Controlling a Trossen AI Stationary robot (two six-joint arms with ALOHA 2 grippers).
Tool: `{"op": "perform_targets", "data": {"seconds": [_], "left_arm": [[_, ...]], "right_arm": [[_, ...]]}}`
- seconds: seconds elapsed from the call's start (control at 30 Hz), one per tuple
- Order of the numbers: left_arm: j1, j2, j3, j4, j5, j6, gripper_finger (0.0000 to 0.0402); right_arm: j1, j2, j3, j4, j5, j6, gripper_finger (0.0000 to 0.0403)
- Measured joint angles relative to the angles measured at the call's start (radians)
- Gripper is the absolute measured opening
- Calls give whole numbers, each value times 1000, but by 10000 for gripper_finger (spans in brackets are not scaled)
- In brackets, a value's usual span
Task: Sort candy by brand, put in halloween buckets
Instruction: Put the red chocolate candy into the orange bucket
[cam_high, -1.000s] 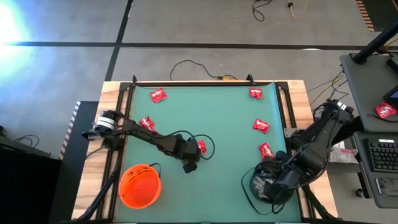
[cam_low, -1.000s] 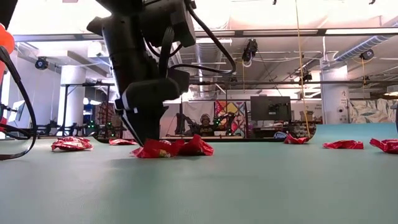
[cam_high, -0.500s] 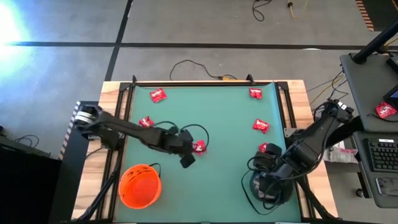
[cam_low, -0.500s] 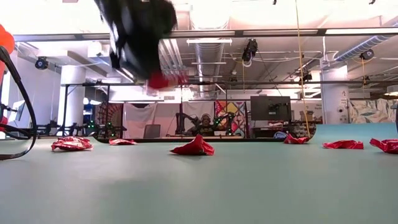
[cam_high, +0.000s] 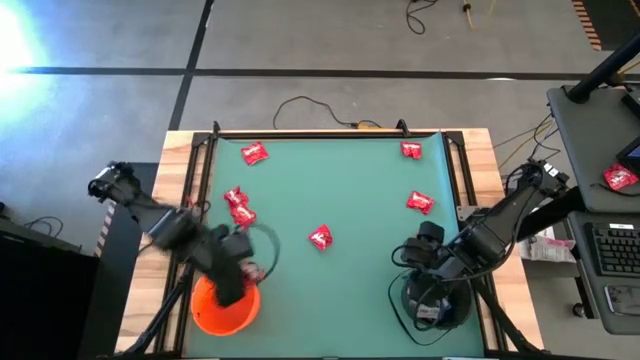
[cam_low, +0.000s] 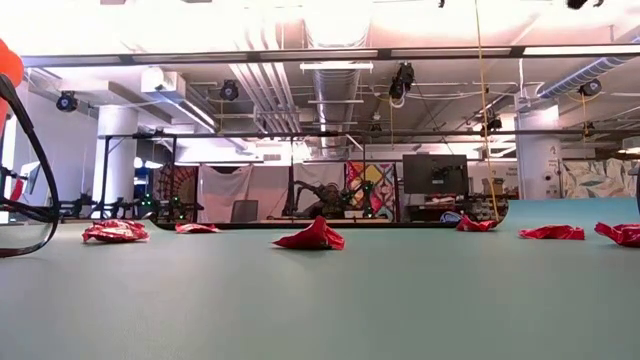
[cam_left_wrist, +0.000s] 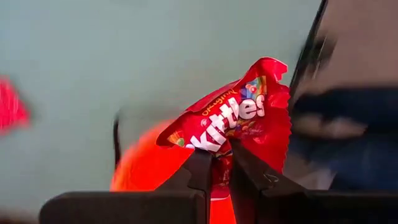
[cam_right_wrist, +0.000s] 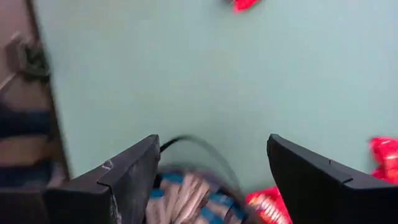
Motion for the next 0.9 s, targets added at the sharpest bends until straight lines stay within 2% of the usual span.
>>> {"op": "perform_targets", "data": {"seconds": [0.07,0.13,0.27,0.43,0.57,0.7,0.8,0.9], "left_arm": [[-63,-1,-15,-69,34,-74,14],[-97,-2,-56,-128,101,-131,14],[-114,-11,-179,-103,233,-206,10],[-99,-3,-320,56,296,-253,8],[-100,29,-370,170,341,-323,13],[-87,79,-385,163,364,-357,51],[-77,102,-370,149,422,-359,97],[-69,107,-304,112,457,-376,148]], "right_arm": [[-5,0,-10,7,62,8,284],[-15,0,-20,31,79,9,281],[-17,0,-35,121,87,-46,274],[-15,0,-38,210,76,-100,265],[22,0,-27,208,75,-130,260],[101,0,-21,210,77,-195,252],[162,0,-21,208,79,-211,246],[215,0,-21,209,79,-180,244]]}}
